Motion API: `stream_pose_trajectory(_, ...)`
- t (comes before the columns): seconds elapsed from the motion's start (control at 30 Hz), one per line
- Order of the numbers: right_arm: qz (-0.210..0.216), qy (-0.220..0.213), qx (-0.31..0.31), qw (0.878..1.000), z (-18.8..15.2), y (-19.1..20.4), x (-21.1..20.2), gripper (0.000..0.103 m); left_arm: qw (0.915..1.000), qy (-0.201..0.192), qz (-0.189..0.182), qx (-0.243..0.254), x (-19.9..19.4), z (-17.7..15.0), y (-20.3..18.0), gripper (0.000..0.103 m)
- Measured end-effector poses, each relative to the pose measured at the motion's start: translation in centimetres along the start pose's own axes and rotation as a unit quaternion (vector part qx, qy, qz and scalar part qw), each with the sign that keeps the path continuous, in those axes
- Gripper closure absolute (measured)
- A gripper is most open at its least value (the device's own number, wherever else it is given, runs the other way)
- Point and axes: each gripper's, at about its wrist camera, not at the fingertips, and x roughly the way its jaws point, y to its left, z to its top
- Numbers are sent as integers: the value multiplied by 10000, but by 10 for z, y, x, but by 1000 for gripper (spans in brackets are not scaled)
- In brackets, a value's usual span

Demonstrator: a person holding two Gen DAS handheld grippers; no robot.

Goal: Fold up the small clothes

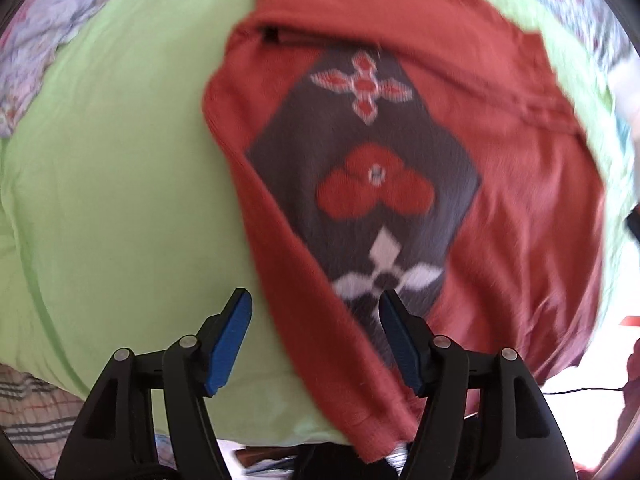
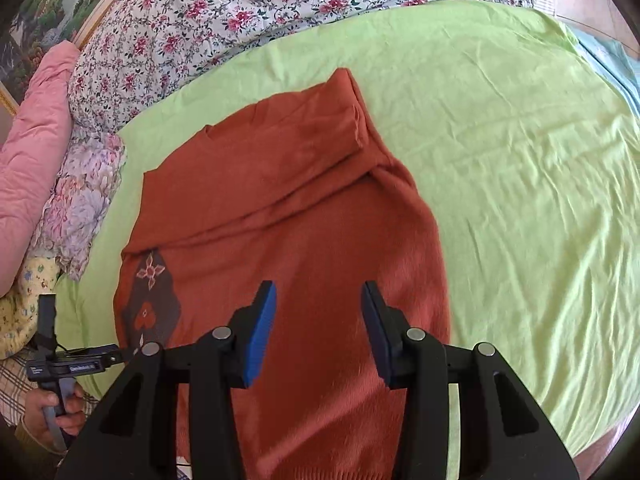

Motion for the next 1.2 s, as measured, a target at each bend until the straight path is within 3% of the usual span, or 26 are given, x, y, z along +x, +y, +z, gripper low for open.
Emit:
stream_pose_trajectory(0.07, 13, -7, 30, 10000, -10, -1, -7, 58, 9993, 35, 243, 271, 4, -18, 0, 52)
stream_pose_trajectory(0.1, -4, -27, 42, 10000, -16, -3, -13, 57, 9993, 26, 202, 303, 4, -25, 4, 52)
stream_pose_trajectory(0.33, -300, -134, 325, 9989, -60, -31, -47, 50, 9978, -91, -657, -67, -12, -69, 63, 58)
stream_pose_trajectory(0.4, -366, -73, 440, 9983, -69, -39, -48, 50, 9953, -77, -942, -204, -14, -73, 71, 55)
stream_pose_trajectory(0.5, -422, 44, 532, 9977, -80, -46, -47, 50, 9903, -56, -1356, -308, -11, -80, 68, 39)
stream_pose_trajectory(0.57, -284, 96, 545, 9981, -84, -48, -46, 50, 9904, 13, -1350, -278, -5, -72, 62, 31)
stream_pose_trajectory(0.67, -93, 229, 532, 9983, -93, -51, -42, 50, 9930, -43, -1174, -88, 6, -63, 47, 33)
stream_pose_trajectory(0.7, -30, 266, 532, 9982, -96, -51, -41, 50, 9939, -143, -1092, 62, 6, -64, 40, 37)
stream_pose_trajectory(0.77, 135, 454, 530, 9975, -106, -52, -34, 50, 9920, -239, -1190, 347, 3, -73, 32, 80)
stream_pose_trajectory(0.8, 133, 543, 528, 9970, -110, -54, -31, 50, 9901, -188, -1331, 395, 4, -75, 31, 88)
stream_pose_trajectory(1.07, 446, 676, 844, 9931, -137, -75, -19, 50, 9835, 77, -1807, 102, 17, -86, 49, 82)
stream_pose_trajectory(1.2, 605, 755, 775, 9923, -137, -69, -15, 59, 9804, -69, -1956, 238, 17, -90, 51, 86)
